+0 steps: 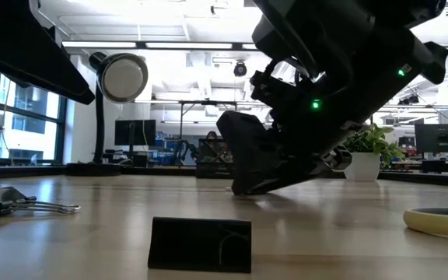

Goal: Pick and place office supplies into organizer
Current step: Put the black binder clip into the black desk organizer

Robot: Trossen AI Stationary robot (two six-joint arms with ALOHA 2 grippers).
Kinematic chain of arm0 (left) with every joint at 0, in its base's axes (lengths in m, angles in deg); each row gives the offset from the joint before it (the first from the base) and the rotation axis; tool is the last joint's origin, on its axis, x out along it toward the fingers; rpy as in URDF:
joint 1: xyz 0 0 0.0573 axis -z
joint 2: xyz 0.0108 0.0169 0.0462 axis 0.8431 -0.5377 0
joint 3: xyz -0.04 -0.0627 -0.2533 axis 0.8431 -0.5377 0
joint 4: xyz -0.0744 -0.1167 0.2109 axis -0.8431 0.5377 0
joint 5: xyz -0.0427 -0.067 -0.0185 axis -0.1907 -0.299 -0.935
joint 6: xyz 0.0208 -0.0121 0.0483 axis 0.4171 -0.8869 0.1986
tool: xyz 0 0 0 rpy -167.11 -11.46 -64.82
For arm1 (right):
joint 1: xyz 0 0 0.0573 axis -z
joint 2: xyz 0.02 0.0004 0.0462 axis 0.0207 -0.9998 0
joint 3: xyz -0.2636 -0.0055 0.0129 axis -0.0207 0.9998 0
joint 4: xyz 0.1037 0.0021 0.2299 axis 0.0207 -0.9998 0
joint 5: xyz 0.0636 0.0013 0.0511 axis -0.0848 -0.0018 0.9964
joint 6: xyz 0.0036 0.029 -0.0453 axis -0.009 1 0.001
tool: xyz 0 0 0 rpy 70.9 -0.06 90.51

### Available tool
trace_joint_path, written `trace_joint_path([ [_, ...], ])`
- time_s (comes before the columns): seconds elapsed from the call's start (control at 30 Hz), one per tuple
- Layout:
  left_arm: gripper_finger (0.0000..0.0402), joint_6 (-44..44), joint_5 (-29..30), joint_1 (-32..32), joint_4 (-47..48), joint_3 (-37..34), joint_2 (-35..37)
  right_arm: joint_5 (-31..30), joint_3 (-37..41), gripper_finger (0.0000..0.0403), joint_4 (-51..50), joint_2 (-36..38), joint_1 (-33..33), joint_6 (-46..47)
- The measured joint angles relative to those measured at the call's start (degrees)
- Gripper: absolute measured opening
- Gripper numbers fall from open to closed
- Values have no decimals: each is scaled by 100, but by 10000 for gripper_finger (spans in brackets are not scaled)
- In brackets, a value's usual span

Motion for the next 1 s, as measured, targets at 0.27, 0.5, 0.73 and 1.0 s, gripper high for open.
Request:
trace_joint_path([
  [0.27,133,0,2,0,2,0,0,-14,4,160,17,-5,-28,-148],
  [0.5,133,2,2,0,7,0,0,144,11,133,-103,204,-26,-481],
  [0.73,133,1,-2,0,12,0,0,220,42,148,-372,462,98,-965],
  [1.0,133,15,-15,0,13,0,0,-47,37,143,-300,948,638,-2196],
])
